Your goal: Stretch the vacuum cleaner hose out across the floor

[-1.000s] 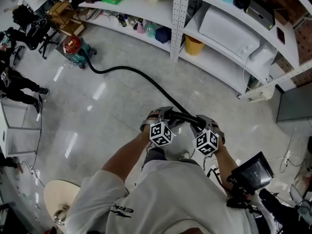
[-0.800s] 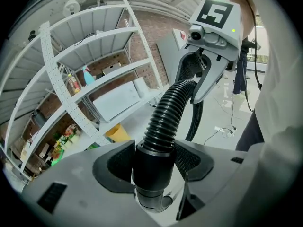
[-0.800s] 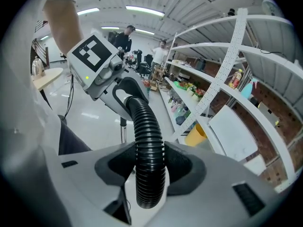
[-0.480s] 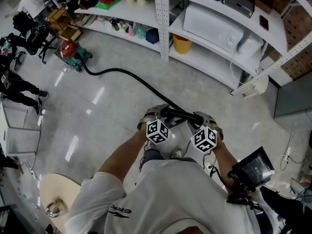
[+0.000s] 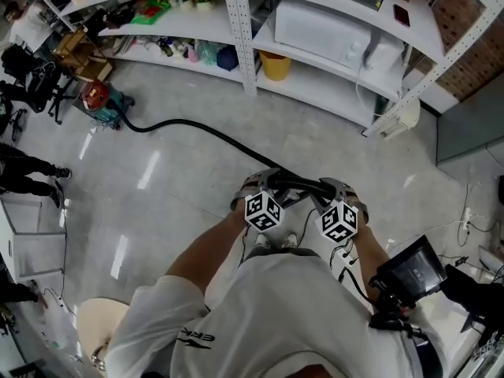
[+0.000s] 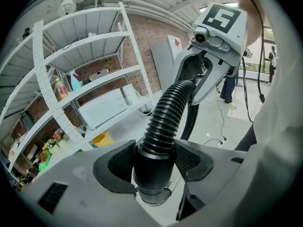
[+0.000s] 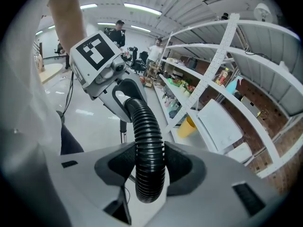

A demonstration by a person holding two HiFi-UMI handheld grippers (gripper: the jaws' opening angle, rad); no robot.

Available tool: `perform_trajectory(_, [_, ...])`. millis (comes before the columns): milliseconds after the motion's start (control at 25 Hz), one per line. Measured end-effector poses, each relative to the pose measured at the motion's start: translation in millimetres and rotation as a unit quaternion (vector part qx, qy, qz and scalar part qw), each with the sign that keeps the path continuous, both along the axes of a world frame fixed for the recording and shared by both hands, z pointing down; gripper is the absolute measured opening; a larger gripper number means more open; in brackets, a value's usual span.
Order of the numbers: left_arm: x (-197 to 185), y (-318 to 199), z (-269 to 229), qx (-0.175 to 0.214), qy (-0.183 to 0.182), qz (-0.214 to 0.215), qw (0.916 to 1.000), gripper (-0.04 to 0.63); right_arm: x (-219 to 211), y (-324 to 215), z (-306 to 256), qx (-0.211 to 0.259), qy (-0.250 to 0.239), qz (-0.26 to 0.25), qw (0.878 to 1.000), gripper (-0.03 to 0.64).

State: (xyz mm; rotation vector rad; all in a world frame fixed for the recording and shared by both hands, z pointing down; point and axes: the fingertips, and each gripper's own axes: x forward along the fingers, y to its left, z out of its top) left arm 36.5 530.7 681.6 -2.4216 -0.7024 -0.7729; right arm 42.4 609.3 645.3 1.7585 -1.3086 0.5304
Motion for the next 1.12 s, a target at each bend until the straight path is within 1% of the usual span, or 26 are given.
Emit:
perform_trajectory(120, [-9,6,4,-0.001,-0.001,0.018,0.9998,0.239,-10,5,2,-0.008,0.001,0.013,1.0,0.179])
perform_trajectory(280, [-26,14,9,0.0,-0.004,0.038,0.9993,0.239,-30,14,10,-0.017,-0.014,0.025,0.999,0.179])
perform_trajectory(440, [-34,25,15,0.0,-0.009,0.041,0.9991,0.239,-36,25,15,-0.026,-0.022,0.024,0.999,0.179])
perform_trajectory(560, [-39,37,14,-0.004,-0.01,0.039,0.9992,0.239,-40,36,17,-0.024,-0.031,0.023,0.999,0.179])
perform_trajectory(800, [-33,73,10,0.0,-0.004,0.042,0.9991,0.239,-35,74,19,-0.018,-0.042,0.023,0.999,0.179])
perform_trajectory(1000, [-25,104,6,-0.004,-0.004,0.032,0.9995,0.239,-25,105,14,-0.015,-0.034,0.01,0.999,0.179])
perform_trajectory(1120, [-14,125,4,-0.009,-0.005,0.03,0.9995,0.239,-16,124,11,-0.009,-0.03,0.01,0.999,0.179])
